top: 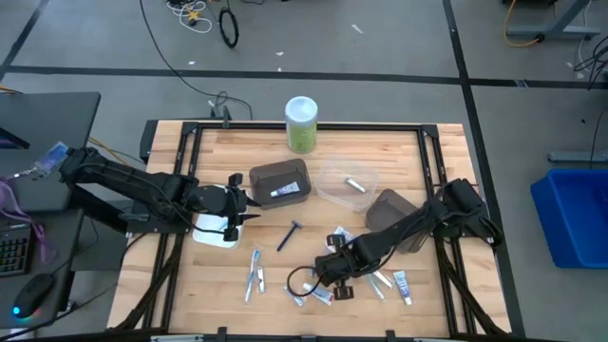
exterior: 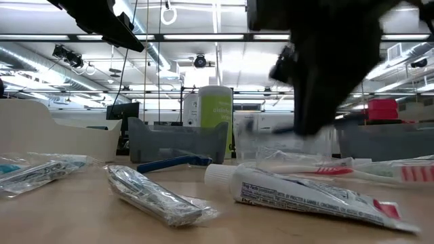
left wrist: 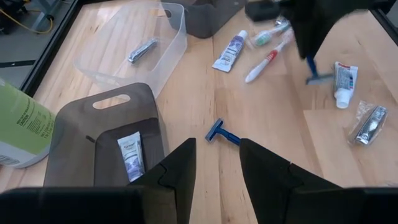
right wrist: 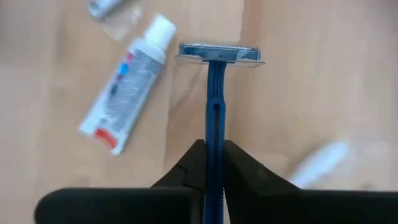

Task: Pick & Place Travel size toiletries
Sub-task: Put the razor into the right black bin

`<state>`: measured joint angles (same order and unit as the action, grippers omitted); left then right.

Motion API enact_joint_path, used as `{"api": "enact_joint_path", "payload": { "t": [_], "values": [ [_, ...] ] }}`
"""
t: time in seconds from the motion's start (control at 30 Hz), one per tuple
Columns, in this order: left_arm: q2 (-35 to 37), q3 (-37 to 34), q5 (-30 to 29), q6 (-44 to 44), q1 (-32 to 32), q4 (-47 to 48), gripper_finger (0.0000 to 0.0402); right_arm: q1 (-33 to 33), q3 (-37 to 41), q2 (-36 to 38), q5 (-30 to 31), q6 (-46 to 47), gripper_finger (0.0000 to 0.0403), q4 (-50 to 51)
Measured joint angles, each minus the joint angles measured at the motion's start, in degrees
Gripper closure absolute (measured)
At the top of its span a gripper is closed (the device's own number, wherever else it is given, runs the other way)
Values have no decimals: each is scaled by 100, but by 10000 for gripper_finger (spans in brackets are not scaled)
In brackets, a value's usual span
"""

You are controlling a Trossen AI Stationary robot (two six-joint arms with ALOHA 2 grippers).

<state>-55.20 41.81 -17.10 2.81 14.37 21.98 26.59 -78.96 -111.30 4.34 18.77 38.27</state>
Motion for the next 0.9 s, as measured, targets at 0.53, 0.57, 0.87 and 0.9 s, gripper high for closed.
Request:
{"api": "enact_joint_path", "payload": {
  "t": [0.53, 0.57, 0.87, 0.9],
  "values": [
    [0, 0, 7, -13, 0, 13, 270, -20, 608, 2437, 1517, 2673, 368, 2874],
    [0, 0, 7, -14, 0, 11, 270, -28, 862, 2597, 1512, 3040, 367, 2938],
    [0, 0, 4, -17, 0, 5, 270, -44, 2881, 3557, 1338, 5701, 345, 3027],
    [0, 0, 4, -16, 0, 2, 270, -44, 3025, 3585, 1323, 5868, 339, 3019]
  ]
}}
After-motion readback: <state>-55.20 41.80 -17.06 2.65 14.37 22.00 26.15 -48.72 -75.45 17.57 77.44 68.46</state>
